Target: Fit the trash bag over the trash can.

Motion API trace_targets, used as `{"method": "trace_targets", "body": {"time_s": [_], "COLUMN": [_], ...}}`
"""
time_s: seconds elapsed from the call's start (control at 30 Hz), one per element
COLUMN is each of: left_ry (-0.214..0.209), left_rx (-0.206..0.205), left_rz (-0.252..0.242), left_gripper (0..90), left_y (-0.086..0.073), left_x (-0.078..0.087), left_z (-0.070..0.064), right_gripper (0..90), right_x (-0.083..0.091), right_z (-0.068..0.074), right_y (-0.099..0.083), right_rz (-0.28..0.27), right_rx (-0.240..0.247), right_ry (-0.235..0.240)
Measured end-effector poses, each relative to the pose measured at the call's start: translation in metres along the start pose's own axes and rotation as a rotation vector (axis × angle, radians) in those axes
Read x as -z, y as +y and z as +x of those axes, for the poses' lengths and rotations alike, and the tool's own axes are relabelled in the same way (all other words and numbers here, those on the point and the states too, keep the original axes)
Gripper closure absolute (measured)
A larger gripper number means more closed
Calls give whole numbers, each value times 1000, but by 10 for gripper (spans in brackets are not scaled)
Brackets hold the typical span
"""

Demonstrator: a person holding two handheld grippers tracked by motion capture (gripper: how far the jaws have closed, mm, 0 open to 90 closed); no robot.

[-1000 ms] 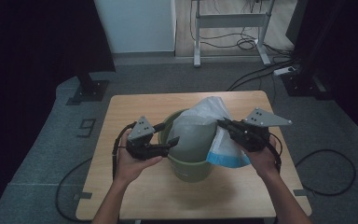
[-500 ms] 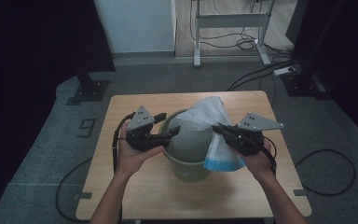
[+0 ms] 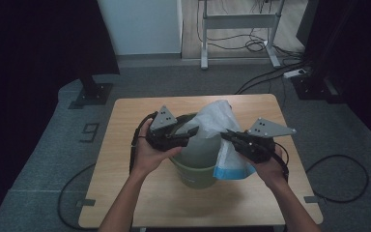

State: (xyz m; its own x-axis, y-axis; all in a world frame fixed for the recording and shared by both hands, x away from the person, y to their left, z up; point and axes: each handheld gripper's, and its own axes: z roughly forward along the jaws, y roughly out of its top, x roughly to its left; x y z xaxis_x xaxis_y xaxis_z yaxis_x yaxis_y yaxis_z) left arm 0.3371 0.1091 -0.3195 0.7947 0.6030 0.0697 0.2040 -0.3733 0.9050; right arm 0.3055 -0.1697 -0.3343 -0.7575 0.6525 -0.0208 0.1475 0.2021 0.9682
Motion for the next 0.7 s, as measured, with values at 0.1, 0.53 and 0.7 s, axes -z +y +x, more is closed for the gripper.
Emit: {"method": "trace_targets", "body": {"time_s": [0.1, 0.53, 0.7], "left_ry": [11, -16, 12], "left_rx": [1, 72, 159], "left_rz": [8, -44, -70], "left_gripper": [439, 900, 900], "left_y": [-2, -4, -13], "left_x": [-1, 1, 6], "left_z": [1, 12, 25], "right_gripper": [885, 841, 571], "right_x": [2, 2, 2], "right_z": [-1, -1, 0], "right_y": [1, 2, -1], "right_rz": [-4, -5, -28], "right_rx": [-3, -7, -21], "right_ry": [-1, 5, 5]}}
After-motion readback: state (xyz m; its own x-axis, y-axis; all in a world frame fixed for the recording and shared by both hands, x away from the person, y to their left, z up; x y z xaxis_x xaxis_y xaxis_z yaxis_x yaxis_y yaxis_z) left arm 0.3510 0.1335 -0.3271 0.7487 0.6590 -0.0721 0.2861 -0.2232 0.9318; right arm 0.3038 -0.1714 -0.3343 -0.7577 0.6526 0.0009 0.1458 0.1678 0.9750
